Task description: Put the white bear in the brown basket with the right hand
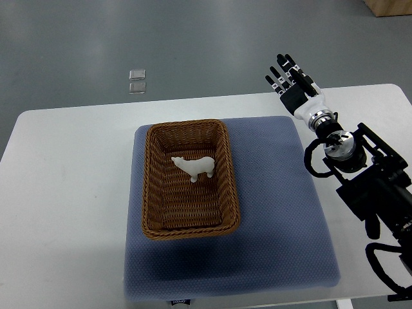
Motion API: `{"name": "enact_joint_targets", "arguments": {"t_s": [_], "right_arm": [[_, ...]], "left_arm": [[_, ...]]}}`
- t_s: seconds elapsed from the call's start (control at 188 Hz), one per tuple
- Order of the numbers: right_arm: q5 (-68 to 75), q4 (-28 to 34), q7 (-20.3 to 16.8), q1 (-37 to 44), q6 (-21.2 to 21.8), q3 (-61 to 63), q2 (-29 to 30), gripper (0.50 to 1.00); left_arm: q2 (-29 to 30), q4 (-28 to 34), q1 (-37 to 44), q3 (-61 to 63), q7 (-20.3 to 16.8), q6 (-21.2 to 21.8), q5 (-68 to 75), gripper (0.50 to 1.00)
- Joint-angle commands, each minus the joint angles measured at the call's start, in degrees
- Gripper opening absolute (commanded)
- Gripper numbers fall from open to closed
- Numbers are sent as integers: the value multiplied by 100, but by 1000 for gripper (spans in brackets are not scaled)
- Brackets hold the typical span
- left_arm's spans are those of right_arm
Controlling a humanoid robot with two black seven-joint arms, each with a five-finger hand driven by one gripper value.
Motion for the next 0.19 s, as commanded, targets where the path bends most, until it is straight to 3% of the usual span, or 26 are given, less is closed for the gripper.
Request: {"name": "enact_joint_targets", "arguments": {"t_s": [0.0, 0.186], "right_arm": [[1, 0, 168, -20, 14, 1, 17, 924], [1, 0, 220, -20, 14, -8, 26, 924]], "left_arm": [[0, 1, 0, 0, 0, 2, -2, 1000], [0, 9, 0, 0, 0, 2, -2, 1000]]}}
